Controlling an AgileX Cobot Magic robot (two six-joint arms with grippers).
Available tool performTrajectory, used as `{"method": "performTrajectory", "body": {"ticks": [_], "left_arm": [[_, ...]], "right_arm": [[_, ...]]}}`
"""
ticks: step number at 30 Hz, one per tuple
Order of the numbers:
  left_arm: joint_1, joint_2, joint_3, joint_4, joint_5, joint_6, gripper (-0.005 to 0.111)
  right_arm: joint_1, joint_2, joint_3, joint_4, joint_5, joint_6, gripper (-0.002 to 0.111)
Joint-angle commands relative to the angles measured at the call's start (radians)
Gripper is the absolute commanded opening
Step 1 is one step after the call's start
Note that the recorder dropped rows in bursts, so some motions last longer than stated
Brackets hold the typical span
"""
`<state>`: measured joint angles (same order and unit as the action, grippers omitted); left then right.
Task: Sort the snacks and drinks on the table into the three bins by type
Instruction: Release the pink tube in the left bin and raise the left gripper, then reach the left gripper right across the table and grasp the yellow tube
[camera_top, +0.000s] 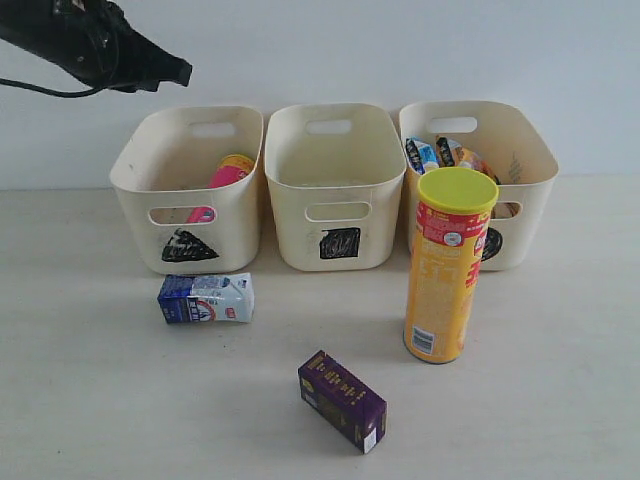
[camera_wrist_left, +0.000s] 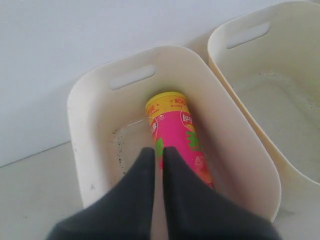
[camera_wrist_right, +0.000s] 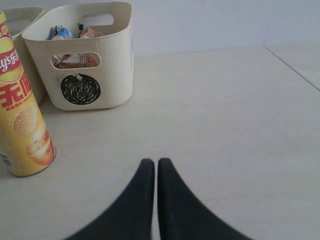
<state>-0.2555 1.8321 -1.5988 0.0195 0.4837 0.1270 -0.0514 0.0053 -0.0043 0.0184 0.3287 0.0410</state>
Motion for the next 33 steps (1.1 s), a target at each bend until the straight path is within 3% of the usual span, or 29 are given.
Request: {"method": "performTrajectory", "body": {"ticks": [1,12,15,20,25,30,33], "left_arm": [[-0.015,-0.088,0.169,-0.011,-0.209,0.030,0.004],[-0.150,-0.213,0.564,0.028,-0.784,0.057,0.004],[-0.177,-0.215,0.647,0.126,-0.934,-0.007,0.004],[-0.185,-0.215,0.753,0.416,-1.200,-0.292,0.004],[-0.185,-0.206,0.766,0.722,-1.282,-0.510,0.004],[-0.185,-0.161,0.766,0.869,-1.348,-0.629,0.005],[-0.185,-0.113,0.766,0.923,-1.397,-0.633,0.017]], "right_arm": [[0.002,-0.005,0.004,-0.001,-0.008,0.003,0.000],[0.002,-0.005,0.004,-0.001,-0.008,0.003,0.000],[0.002,-0.005,0.004,-0.001,-0.008,0.003,0.000],[0.002,-0.005,0.004,-0.001,-0.008,0.003,0.000],[0.002,-0.005,0.004,-0.001,-0.008,0.003,0.000],[0.002,-0.005,0.004,-0.001,-0.008,0.003,0.000],[0.002,-0.005,0.004,-0.001,-0.008,0.003,0.000]]}}
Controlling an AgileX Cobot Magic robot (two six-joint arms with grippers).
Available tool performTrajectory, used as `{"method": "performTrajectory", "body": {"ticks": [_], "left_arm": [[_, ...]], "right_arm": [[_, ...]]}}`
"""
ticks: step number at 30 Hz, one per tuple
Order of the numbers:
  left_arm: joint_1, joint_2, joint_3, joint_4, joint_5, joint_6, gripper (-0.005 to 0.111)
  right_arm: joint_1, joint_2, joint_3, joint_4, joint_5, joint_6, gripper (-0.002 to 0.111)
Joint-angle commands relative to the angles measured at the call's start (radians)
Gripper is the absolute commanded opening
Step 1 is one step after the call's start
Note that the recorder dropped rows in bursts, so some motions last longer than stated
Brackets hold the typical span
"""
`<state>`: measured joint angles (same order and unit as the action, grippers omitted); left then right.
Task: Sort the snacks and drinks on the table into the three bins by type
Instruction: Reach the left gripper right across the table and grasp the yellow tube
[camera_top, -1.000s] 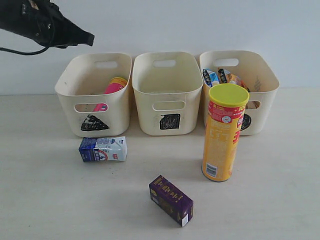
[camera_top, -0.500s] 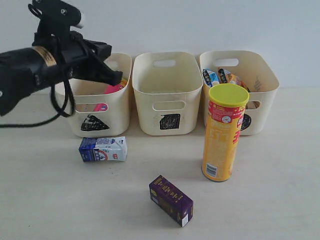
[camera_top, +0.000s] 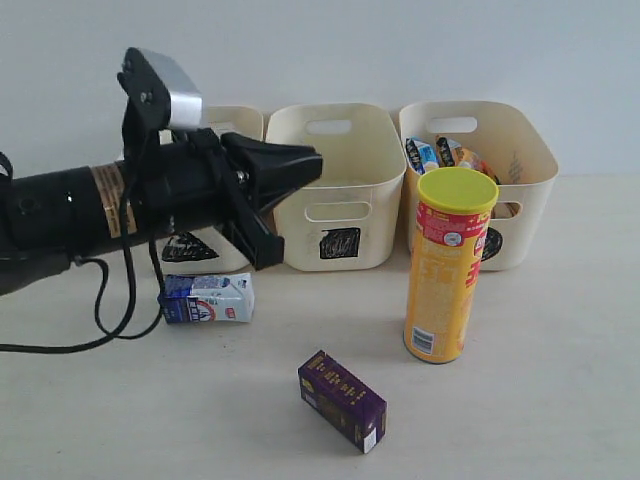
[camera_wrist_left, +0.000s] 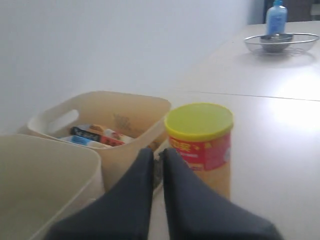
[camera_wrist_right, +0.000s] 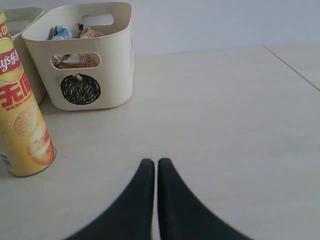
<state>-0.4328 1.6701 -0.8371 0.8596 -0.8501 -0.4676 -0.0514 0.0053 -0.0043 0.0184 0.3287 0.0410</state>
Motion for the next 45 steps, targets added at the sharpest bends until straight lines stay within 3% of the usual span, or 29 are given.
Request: {"method": "performTrajectory", "body": {"ticks": [1,3,5,7,9,14,28,34,38,45], "left_arm": [[-0.008,0.072,0.004,0.105,-0.090,-0.037,0.028],[-0.008,0.103,0.004,0.112,-0.135,-0.030,0.048],[-0.008,0.142,0.004,0.106,-0.188,-0.025,0.075],[-0.008,0.176,0.004,0.106,-0.216,0.011,0.089],[-0.008,0.208,0.004,0.106,-0.237,0.048,0.093],[-0.008,0.271,0.004,0.088,-0.327,0.113,0.096],[-0.014,0.406,-0.170,0.174,-0.316,0.010,0.096],[-0.043,0.462,-0.267,0.195,-0.278,-0.056,0.096],[-0.069,0.491,-0.329,0.195,-0.165,-0.087,0.096],[-0.078,0.536,-0.410,0.197,-0.149,-0.198,0.101]], "right_arm": [[0.002,-0.005,0.004,-0.001,-0.008,0.003,0.000],[0.002,-0.005,0.004,-0.001,-0.008,0.003,0.000],[0.002,-0.005,0.004,-0.001,-0.008,0.003,0.000],[0.002,-0.005,0.004,-0.001,-0.008,0.003,0.000],[0.002,-0.005,0.004,-0.001,-0.008,0.003,0.000],[0.002,-0.005,0.004,-0.001,-0.008,0.003,0.000],[0.002,-0.005,0.004,-0.001,-0.008,0.003,0.000],[0.002,-0.005,0.004,-0.001,-0.008,0.003,0.000],[0.002,-0.005,0.004,-0.001,-0.008,0.003,0.000],[0.002,-0.005,0.004,-0.001,-0.008,0.003,0.000]]}}
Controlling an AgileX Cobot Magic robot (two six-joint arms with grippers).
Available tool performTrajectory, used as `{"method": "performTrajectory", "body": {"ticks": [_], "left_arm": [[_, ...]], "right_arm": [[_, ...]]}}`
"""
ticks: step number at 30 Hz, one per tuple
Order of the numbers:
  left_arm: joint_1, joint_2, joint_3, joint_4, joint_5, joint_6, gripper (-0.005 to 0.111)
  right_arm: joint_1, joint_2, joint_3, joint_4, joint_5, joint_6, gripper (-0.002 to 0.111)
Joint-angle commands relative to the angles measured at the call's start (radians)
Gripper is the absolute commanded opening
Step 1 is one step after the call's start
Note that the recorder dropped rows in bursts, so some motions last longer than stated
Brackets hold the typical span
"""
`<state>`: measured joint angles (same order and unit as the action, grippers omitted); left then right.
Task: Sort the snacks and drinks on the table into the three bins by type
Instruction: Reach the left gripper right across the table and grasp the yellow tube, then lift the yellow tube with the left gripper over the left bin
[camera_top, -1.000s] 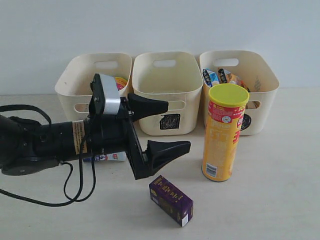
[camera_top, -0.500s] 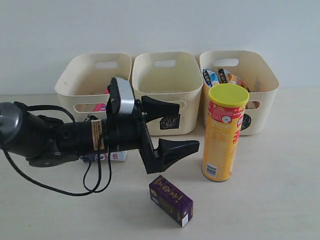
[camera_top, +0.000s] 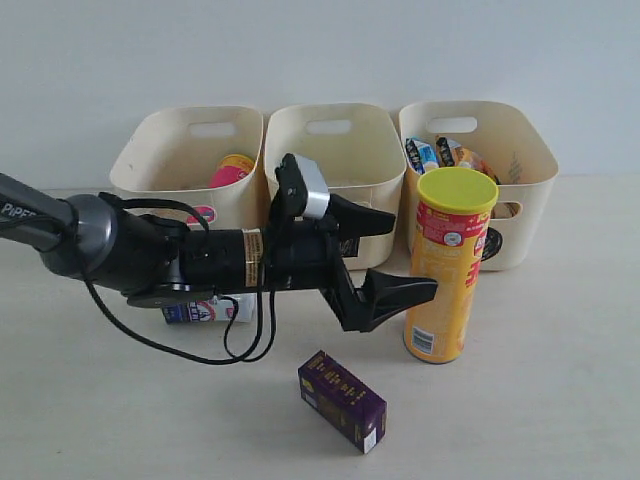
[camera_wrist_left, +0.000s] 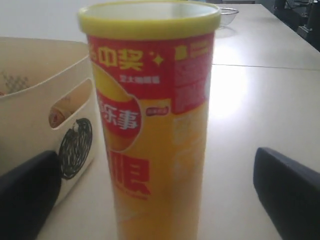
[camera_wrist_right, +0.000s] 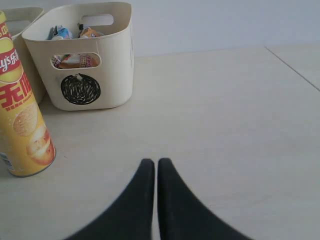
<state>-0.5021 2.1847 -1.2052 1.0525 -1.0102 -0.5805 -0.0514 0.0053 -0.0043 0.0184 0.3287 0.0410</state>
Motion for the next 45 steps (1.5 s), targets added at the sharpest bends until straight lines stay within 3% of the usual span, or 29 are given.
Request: {"method": "performTrajectory", "body": {"ticks": [1,22,30,31,33,34,35,36,37,45], "left_arm": [[-0.009,0.032,-0.055,0.006,0.013,-0.089,0.103],[-0.075,0.154,-0.232,0.005,-0.001,-0.077,0.103],[-0.100,0.186,-0.283,-0.002,0.020,-0.077,0.096],[-0.110,0.197,-0.295,-0.002,0.020,-0.082,0.093],[-0.124,0.201,-0.297,-0.002,0.042,-0.082,0.073],[-0.124,0.201,-0.297,-0.002,0.048,-0.082,0.052],[-0.124,0.201,-0.297,0.004,0.047,-0.082,0.038],[-0.124,0.201,-0.297,0.016,0.043,-0.082,0.013],[-0.124,0.201,-0.297,0.027,0.036,-0.076,0.005],[-0.125,0.133,-0.297,0.031,0.078,-0.191,0.004]], "right_arm": [[0.002,-0.005,0.004,-0.001,-0.008,0.003,0.000],[0.002,-0.005,0.004,-0.001,-0.008,0.003,0.000],[0.002,-0.005,0.004,-0.001,-0.008,0.003,0.000],[0.002,-0.005,0.004,-0.001,-0.008,0.003,0.000],[0.002,-0.005,0.004,-0.001,-0.008,0.003,0.000],[0.002,-0.005,0.004,-0.001,-0.008,0.003,0.000],[0.002,-0.005,0.004,-0.001,-0.008,0.003,0.000],[0.002,-0.005,0.004,-0.001,-0.008,0.003,0.000],[0.002,-0.005,0.004,-0.001,-0.008,0.003,0.000],[0.002,-0.005,0.004,-0.001,-0.008,0.003,0.000]]}}
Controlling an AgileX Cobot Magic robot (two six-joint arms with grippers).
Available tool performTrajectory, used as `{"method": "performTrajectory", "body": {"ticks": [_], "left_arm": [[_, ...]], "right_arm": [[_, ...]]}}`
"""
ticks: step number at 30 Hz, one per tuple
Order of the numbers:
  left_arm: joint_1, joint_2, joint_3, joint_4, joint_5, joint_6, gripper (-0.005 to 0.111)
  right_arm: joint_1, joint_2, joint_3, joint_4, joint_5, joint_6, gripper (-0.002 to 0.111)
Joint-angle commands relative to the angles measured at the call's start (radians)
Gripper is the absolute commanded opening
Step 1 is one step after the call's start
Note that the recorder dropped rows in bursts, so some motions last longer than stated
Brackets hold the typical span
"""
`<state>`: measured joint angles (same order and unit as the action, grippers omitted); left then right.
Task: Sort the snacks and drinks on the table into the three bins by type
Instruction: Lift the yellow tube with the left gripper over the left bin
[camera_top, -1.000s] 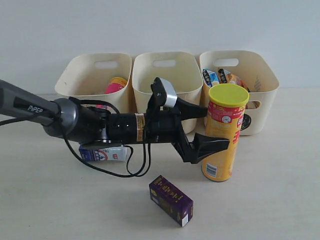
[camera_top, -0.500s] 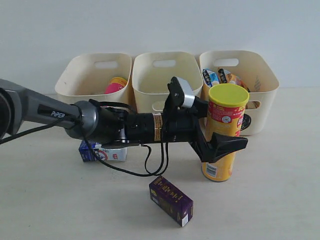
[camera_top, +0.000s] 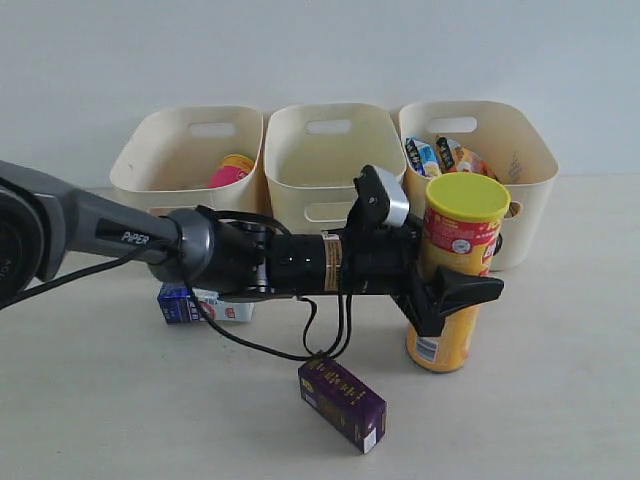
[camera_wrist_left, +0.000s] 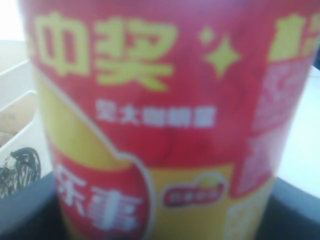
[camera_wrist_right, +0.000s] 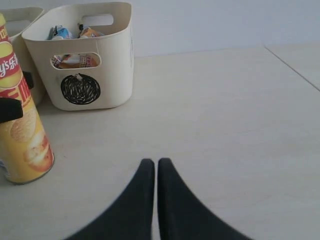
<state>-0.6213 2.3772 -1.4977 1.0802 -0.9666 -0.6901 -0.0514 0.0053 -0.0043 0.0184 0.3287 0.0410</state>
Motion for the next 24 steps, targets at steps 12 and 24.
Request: {"method": "performTrajectory", "body": {"ticks": [12,24], "left_arm": [[-0.006,-0.298,-0.004,0.367,0.330,-0.509,0.004],[0.054,-0.506,0.001,0.664,0.490,-0.985,0.004]], "right_arm": [[0.002,-0.005,0.004,-0.001,-0.008,0.003,0.000],[0.002,-0.005,0.004,-0.001,-0.008,0.003,0.000]]}}
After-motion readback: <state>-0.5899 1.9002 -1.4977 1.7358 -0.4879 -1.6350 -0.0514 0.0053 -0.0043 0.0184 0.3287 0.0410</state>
